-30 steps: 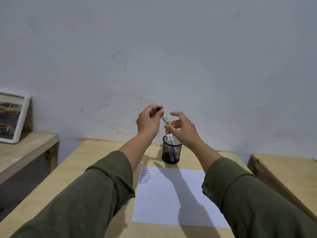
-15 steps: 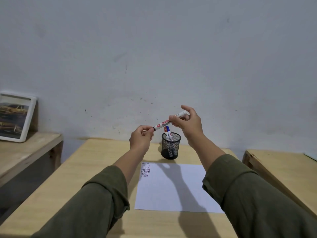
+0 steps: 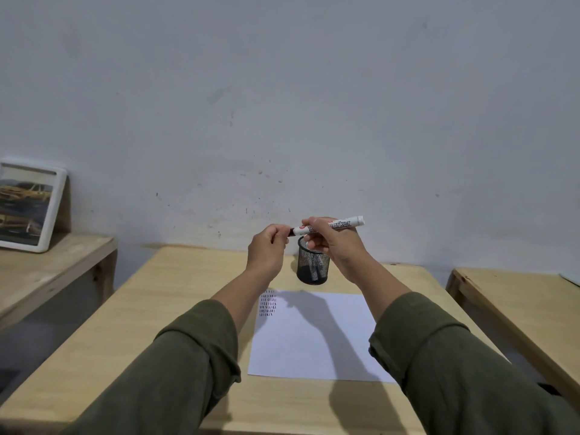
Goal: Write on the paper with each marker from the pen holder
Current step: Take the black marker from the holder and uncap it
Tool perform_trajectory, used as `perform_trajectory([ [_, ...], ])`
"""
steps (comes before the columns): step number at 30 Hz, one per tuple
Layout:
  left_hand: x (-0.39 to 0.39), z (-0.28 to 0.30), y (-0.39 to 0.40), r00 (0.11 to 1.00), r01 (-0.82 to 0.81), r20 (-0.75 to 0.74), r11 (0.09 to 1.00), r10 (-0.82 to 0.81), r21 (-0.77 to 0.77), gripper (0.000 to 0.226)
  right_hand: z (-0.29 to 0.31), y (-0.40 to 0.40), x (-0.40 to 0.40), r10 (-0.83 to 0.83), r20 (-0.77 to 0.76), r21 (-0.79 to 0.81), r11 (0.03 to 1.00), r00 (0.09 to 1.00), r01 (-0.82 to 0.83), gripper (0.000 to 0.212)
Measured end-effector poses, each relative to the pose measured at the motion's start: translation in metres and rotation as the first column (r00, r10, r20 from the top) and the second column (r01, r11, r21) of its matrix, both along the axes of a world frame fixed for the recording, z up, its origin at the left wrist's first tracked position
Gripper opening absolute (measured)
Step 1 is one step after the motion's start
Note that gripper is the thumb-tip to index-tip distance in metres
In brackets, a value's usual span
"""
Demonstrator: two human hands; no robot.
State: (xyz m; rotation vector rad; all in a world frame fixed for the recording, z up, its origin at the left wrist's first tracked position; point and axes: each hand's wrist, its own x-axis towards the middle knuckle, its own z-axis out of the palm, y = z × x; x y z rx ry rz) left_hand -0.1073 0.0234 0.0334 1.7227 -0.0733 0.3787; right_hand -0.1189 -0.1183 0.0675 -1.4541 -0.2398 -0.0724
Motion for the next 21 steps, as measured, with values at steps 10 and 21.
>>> perform_trajectory([
  [10,0.001,-0.008,0.008,0.991,0.063,-0.127,0.985,-0.043,0.163,0.032,-0.018,0.000,-0.005,0.055,0.014,-0.057,0.997,0.998,-0.054,0.012],
  [21,0.000,-0.028,0.022,0.948,0.106,-0.317,0.975,-0.040,0.193,0.042,-0.043,0.008,-0.006,0.088,-0.027,-0.188,0.978,0.996,-0.091,0.010],
])
